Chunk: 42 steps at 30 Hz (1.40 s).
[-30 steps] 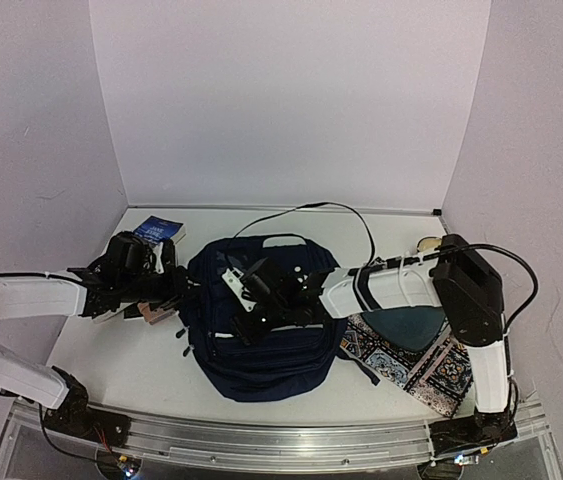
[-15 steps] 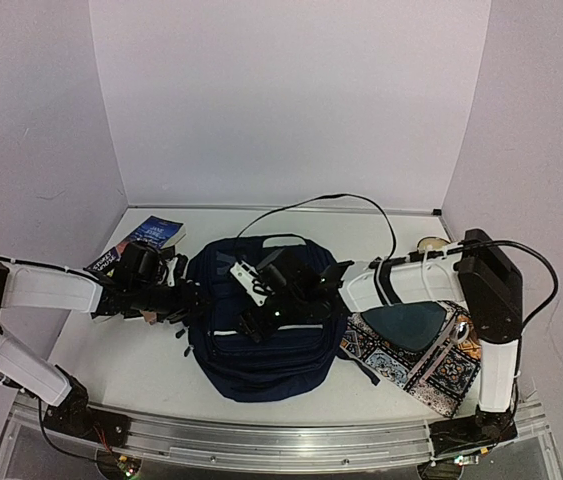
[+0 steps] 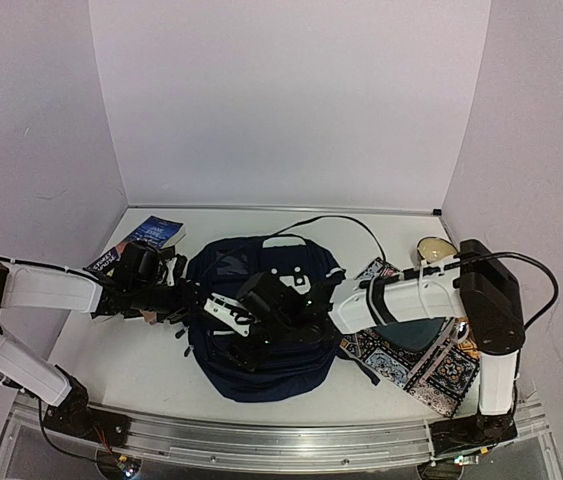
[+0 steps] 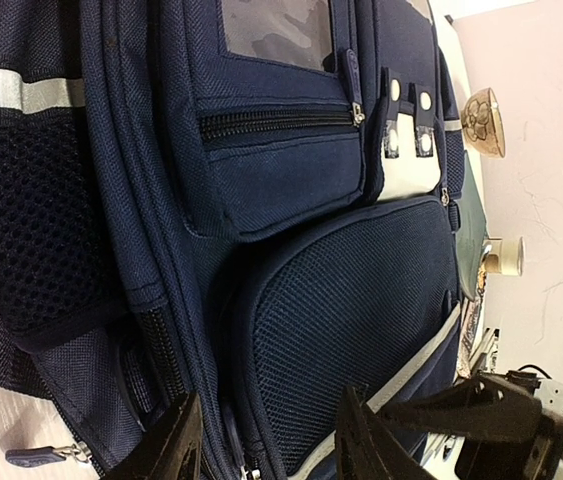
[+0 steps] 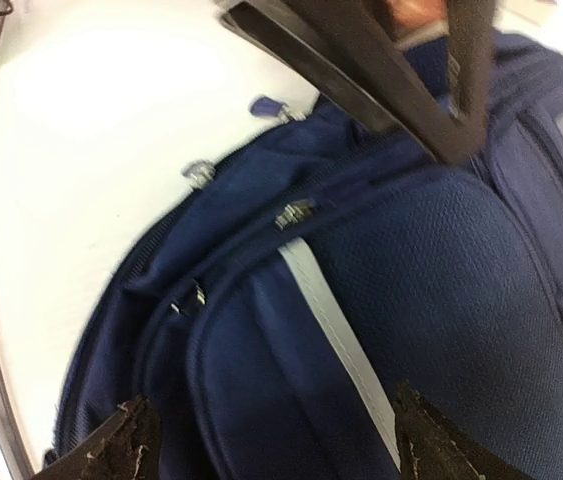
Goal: Pack the student bag
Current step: Adjust the student bag at the center of the board, then pick up the upper front pocket of the student bag.
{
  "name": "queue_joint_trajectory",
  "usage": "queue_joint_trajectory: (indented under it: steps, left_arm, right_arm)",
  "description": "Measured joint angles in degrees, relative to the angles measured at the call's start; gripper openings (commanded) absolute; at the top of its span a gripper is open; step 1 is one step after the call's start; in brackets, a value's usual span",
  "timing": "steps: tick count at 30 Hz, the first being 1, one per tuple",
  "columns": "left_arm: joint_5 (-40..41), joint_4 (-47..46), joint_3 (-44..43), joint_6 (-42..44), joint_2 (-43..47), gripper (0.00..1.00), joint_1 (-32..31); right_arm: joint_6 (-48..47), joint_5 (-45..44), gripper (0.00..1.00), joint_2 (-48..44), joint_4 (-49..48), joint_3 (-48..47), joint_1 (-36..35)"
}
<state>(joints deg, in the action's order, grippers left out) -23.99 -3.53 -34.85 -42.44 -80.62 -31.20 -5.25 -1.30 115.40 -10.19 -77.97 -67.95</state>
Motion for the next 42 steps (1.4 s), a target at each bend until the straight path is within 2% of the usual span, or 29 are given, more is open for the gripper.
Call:
queue_joint_trajectory:
  steps: [10, 12, 15, 18, 19, 26, 35, 42]
  left_arm:
    - [-0.4, 0.0, 0.0, -1.0, 0.0, 0.45, 0.0]
    - [-0.5, 0.0, 0.0, -1.1, 0.0, 0.45, 0.0]
    - [-0.9, 0.0, 0.0, -1.5, 0.0, 0.44, 0.0]
    - [-1.5, 0.0, -0.1, -2.1, 0.0, 0.44, 0.0]
    - [-1.5, 0.1, -0.2, -2.3, 0.0, 0.44, 0.0]
    - [-1.9, 0.5, -2.7, -2.6, -0.1, 0.44, 0.0]
    - [-4.3, 0.2, -6.9, -2.8, -0.8, 0.39, 0.0]
    - [-6.3, -1.0, -7.0, -1.0, -2.0, 0.54, 0.0]
  right_arm:
    - [-4.3, -5.3, 0.6, 2.5, -0.1, -1.2, -0.6]
    - [-5.0, -5.4, 0.49, 2.8, -0.1, -1.2, -0.7]
    - [-6.4, -5.4, 0.19, 2.9, -1.0, -1.0, -0.9]
    - [-7.0, -6.2, 0.03, 2.4, -4.4, 1.1, -1.2]
    - [-7.1, -6.5, 0.0, 2.1, -5.9, 2.3, -1.2]
    - [-7.4, -7.1, 0.0, -7.2, -16.9, 13.5, -0.5]
    - [-7.4, -5.7, 0.0, -11.0, -24.2, 17.9, 0.4]
    - [-6.7, -4.0, 0.0, -11.0, -26.1, 18.4, 1.2]
